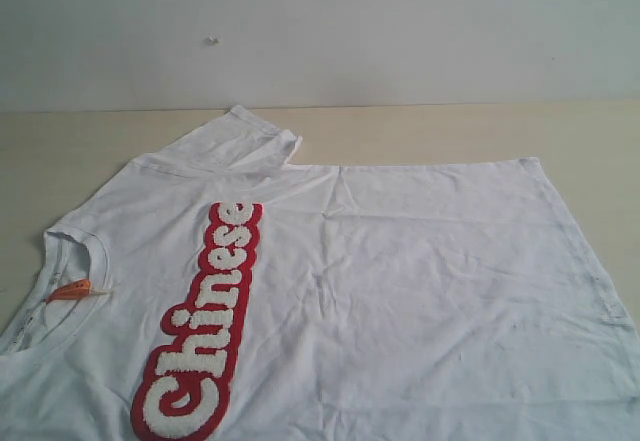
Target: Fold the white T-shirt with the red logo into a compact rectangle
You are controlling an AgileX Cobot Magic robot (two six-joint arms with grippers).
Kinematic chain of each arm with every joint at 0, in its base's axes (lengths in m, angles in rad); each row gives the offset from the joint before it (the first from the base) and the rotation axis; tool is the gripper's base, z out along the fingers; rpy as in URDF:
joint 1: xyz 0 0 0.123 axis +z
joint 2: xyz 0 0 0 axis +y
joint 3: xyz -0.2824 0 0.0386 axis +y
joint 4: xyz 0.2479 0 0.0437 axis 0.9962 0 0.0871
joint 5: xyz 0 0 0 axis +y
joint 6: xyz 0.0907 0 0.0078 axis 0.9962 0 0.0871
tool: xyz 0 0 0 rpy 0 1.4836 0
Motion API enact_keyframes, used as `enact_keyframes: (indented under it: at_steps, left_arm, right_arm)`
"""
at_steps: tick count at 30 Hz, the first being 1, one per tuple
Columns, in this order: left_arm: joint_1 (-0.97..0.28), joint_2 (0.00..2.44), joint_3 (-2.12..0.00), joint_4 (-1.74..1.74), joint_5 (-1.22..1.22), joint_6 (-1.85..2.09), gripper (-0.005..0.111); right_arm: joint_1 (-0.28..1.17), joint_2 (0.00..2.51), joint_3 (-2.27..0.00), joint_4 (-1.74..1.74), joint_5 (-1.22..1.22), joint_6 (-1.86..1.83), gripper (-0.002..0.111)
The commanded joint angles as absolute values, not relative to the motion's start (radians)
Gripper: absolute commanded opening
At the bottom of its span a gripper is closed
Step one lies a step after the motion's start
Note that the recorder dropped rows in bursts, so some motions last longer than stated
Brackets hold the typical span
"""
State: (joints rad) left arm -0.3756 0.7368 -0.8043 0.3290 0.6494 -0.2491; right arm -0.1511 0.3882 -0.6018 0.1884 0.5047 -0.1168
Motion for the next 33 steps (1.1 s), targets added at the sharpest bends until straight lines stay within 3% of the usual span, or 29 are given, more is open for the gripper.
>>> enact_keyframes:
  at_steps: [1,10,33]
  left_arm:
    - [-0.445,0.807,-0.825,0.329,0.668,-0.066,0.000]
    - [-0.512,0.935,-0.825,0.272,0.771,0.149,0.000]
    - [-0.512,0.931,-0.825,0.060,0.738,0.149,0.000]
  right_arm:
    - [-0.066,0.557,-0.689,0.182,0.717,-0.227,0.000]
    - [0.040,0.776,-0.717,0.189,1.016,-0.360,0.000]
    - [0.058,0.803,-0.717,0.227,1.047,-0.398,0.000]
